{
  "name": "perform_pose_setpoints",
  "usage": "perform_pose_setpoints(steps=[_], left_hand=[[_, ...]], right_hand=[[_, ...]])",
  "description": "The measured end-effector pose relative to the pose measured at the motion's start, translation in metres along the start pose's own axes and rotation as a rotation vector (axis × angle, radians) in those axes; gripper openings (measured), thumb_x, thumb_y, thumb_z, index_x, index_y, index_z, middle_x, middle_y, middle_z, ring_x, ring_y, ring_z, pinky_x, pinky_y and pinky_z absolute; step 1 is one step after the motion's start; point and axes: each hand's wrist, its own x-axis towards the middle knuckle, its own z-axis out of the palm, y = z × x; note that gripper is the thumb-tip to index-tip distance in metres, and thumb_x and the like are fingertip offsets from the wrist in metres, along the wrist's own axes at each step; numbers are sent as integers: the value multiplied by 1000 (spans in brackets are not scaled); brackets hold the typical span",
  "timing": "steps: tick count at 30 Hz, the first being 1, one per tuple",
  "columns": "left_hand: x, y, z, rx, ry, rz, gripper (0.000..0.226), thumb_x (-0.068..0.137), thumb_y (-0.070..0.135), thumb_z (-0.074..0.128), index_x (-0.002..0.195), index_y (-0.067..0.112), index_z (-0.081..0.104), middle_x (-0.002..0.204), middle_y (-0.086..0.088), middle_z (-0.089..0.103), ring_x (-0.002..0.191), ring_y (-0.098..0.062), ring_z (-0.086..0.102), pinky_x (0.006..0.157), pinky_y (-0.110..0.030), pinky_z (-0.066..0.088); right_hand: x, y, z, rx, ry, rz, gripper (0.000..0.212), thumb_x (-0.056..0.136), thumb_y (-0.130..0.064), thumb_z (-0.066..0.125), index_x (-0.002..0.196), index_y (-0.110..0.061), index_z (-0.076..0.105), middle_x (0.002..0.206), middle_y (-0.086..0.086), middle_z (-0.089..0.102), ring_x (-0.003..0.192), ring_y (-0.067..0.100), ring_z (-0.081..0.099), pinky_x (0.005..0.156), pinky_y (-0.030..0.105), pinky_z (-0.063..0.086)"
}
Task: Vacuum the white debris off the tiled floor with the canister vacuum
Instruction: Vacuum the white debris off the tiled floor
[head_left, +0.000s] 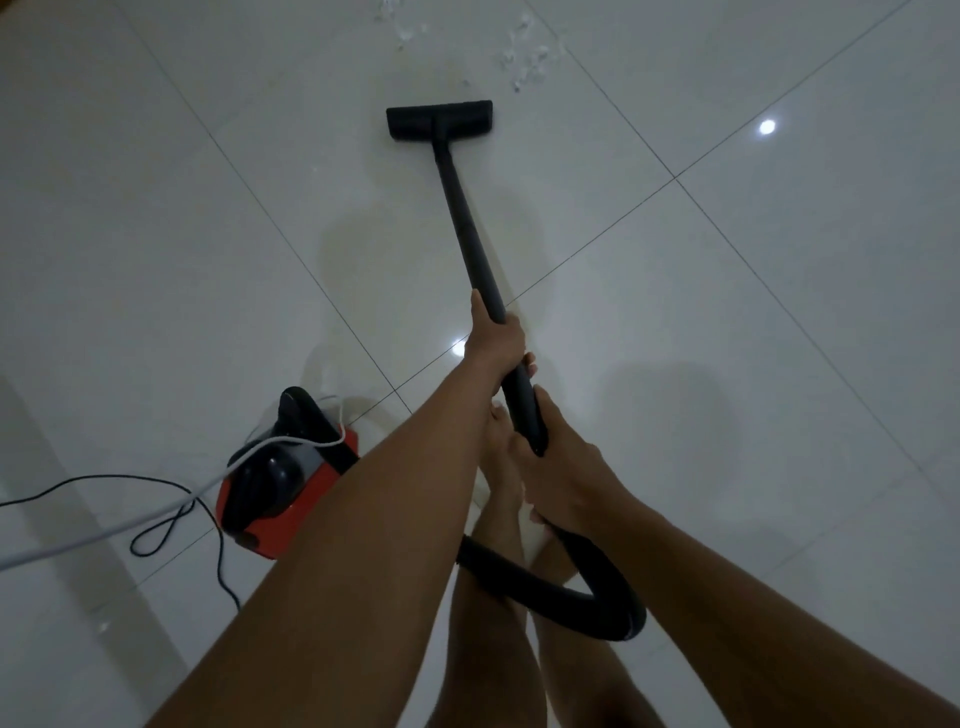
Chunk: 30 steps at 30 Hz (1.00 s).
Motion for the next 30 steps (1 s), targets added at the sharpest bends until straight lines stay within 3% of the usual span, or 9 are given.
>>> perform_pose_setpoints(steps=[3,7,9,11,14,19,23,25,30], left_hand=[[-10,-11,-5,58,6,13,64,108,30,38,159,49,3,105,-11,59,64,-16,58,57,-30,57],[-14,-14,-12,97,11,39,65,109,33,38,159,48,-1,94,-11,60,63,-17,58,59,-30,57],[-15,-14,-13,112,3,56,66,109,32,37,159,47,-3,91,-10,59,61,-17,58,57,-30,56],[-16,-14,-13,107,-3,65,66,109,31,37,160,46,-3,93,-10,58,62,-17,57,54,-28,55],[-26,-17,-10,84,-9,46,67,109,30,38,159,47,-2,99,-10,56,63,-16,56,52,-27,54],[-32,-26,-13,51,-21,15,65,109,31,37,159,49,-1,92,-8,54,60,-15,54,51,-26,54],[-29,-25,-11,52,-23,2,64,109,31,37,158,50,1,84,-7,54,60,-15,53,54,-28,54],[-23,-22,-11,37,-25,-6,64,108,31,37,158,51,1,83,-7,54,60,-15,53,55,-29,53],[-8,-4,-14,74,-49,11,65,109,32,35,158,50,-4,101,-7,55,64,-14,56,57,-28,54]], right_hand=[[-10,0,8,-37,-17,-3,63,107,-44,44,162,-41,12,107,0,66,73,14,68,72,34,62],[-17,-3,13,-48,-24,9,67,106,-43,43,162,-44,6,122,4,65,78,14,67,74,35,60],[-15,-4,13,-22,-39,31,68,105,-45,45,160,-50,5,120,8,66,73,21,71,64,37,60],[-11,-4,12,-17,-63,65,68,104,-46,46,158,-52,5,115,13,68,57,19,69,51,30,53],[-14,-3,12,-3,-75,111,68,101,-48,49,156,-53,9,109,18,70,47,17,65,47,28,52],[-29,2,20,13,-38,108,62,102,-53,46,156,-51,15,103,12,69,53,20,66,52,31,55],[-30,1,26,-32,58,105,56,102,-55,35,155,-52,18,98,2,68,75,26,71,73,49,64],[-26,0,29,-72,89,98,55,103,-55,34,156,-52,17,97,-1,68,78,25,71,76,48,64],[-10,-15,24,-148,98,86,63,106,-51,35,159,-52,1,96,2,62,77,24,70,73,48,64]])
